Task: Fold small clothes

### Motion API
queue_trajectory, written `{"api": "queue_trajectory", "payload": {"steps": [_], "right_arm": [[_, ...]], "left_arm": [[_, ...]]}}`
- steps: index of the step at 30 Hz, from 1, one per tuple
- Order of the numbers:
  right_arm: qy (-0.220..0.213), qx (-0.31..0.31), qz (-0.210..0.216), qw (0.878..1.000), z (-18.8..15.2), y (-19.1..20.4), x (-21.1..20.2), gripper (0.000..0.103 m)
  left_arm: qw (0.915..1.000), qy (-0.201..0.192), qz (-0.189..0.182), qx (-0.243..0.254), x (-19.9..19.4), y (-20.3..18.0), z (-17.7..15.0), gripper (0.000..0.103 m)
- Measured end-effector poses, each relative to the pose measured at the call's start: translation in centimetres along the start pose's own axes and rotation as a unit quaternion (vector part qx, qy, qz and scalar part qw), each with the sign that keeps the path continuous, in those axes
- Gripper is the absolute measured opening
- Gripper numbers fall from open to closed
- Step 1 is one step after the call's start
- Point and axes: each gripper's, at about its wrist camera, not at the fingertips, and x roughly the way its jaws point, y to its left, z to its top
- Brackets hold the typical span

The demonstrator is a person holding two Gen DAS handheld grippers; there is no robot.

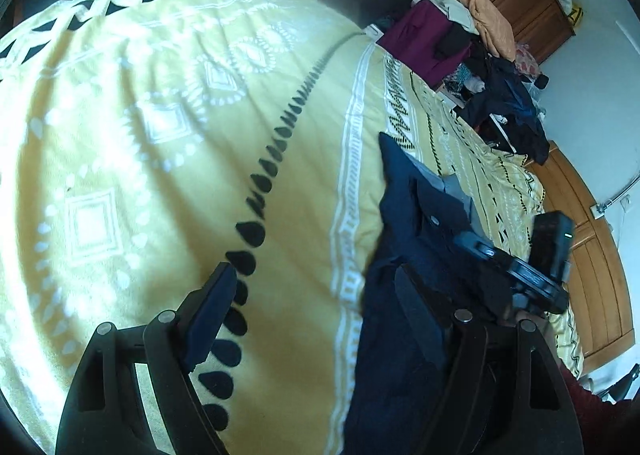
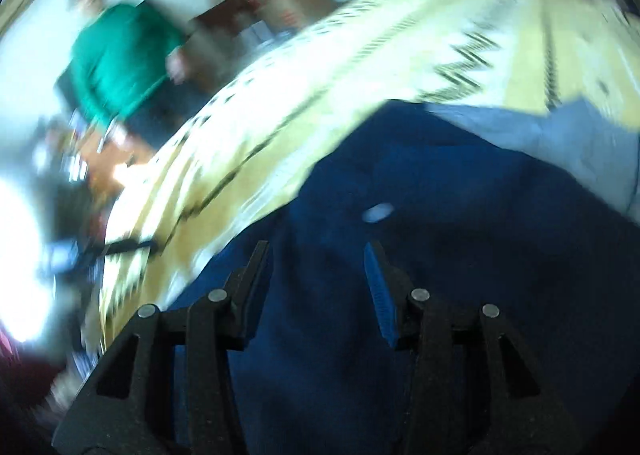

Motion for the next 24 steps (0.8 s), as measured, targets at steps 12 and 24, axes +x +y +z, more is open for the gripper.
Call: {"api": "queue_trajectory", "payload": {"steps": [12, 24], "right_arm": [[-0.006, 0.014, -0.002, 1.000, -0.4, 0.5, 1.0, 0.057], [-0.014, 0.026, 0.019, 0.999, -0.1, 0.4, 0.9, 0.058]], "left_arm": [[0.9539, 0.090, 0.074, 0.277, 10.2, -10.1, -0.3, 0.076], [0.9458, 0.066, 0.135, 0.288, 13.7, -11.1, 0.3, 0.061]]}}
